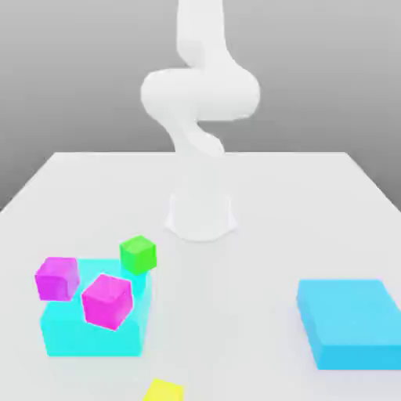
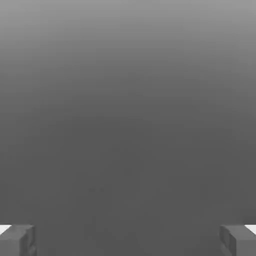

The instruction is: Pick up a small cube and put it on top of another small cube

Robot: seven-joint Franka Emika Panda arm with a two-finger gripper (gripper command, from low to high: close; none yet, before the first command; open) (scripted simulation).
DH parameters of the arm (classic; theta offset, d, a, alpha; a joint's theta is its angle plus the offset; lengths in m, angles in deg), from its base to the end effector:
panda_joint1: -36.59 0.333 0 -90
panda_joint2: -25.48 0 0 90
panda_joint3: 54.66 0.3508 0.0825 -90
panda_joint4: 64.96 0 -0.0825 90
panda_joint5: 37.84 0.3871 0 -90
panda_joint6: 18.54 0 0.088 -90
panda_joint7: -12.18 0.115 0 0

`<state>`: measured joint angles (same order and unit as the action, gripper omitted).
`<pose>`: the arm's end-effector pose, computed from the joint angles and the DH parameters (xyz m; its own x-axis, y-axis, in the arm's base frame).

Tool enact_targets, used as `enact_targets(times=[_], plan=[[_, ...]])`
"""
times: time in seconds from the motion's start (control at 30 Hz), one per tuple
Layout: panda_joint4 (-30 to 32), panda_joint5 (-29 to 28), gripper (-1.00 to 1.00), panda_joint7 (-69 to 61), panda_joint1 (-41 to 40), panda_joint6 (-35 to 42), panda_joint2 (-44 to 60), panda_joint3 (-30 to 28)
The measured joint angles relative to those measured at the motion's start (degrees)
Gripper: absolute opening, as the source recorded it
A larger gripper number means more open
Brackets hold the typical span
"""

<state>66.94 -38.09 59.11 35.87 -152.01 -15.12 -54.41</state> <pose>0.3656 -0.0024 0.7006 0.4995 -0.7318 0.4637 -0.5477 -0.6814 -0.4855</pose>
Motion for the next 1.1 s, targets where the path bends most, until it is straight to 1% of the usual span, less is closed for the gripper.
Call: enact_targets(times=[0.6,0.93,1.07,1.1], plan=[[0.86,-1.58,0.00,7.68,-3.95,-12.19,37.75,0.37],[1.32,-0.09,0.00,10.21,-5.03,-18.97,58.48,-0.14],[-0.06,0.22,0.00,10.31,-5.06,-24.63,66.78,-0.22],[-0.47,0.22,-1.00,10.32,-5.06,-26.17,68.77,-0.23]])
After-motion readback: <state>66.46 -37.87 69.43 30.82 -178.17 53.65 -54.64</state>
